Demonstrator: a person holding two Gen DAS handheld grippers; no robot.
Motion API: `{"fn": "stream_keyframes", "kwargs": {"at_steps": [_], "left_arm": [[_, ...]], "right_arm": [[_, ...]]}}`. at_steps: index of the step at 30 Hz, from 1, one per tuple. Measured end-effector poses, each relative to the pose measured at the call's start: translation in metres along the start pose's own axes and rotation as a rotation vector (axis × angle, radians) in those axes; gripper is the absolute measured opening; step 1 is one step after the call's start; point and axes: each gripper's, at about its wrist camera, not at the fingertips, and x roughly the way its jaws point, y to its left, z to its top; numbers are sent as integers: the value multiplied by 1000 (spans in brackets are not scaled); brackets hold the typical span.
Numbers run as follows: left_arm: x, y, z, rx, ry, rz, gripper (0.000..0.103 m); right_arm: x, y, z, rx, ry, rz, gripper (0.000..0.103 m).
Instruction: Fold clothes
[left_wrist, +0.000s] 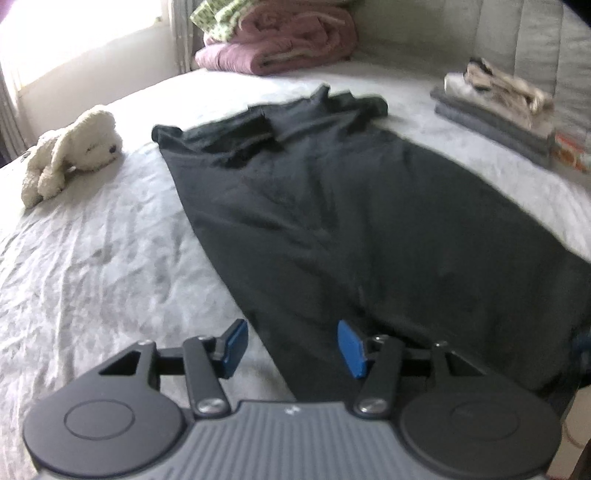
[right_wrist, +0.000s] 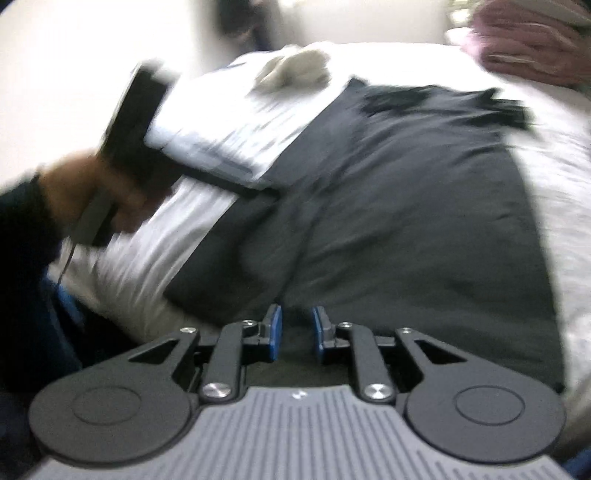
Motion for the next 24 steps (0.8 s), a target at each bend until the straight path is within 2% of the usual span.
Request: {"fn": "stream_keyframes", "kwargs": {"at_steps": [3, 7, 9, 11, 12, 17, 24], "left_arm": [[-3, -9, 5, 14, -32, -2, 55], [-3, -31, 3, 66, -32, -46, 55], [1, -42, -2, 97, -13, -61, 55], [5, -52, -9, 124, 10, -69, 55], [5, -57, -12, 134, 14, -74, 55], [-4, -73, -20, 170, 1, -124, 55], [-16, -89, -30, 225, 12, -259, 56]], "right_arm": [[-15, -34, 4, 123, -52, -100, 25], [-29, -78, 6, 283, -99, -241, 29], [-31, -90, 3, 329, -105, -273, 30], [-30, -95, -1, 348, -97, -306, 38], [-30, -97, -4, 354, -90, -319, 38], [-31, -111, -22, 443, -58, -308, 38], [-35, -112, -32, 494, -68, -265, 38]]}}
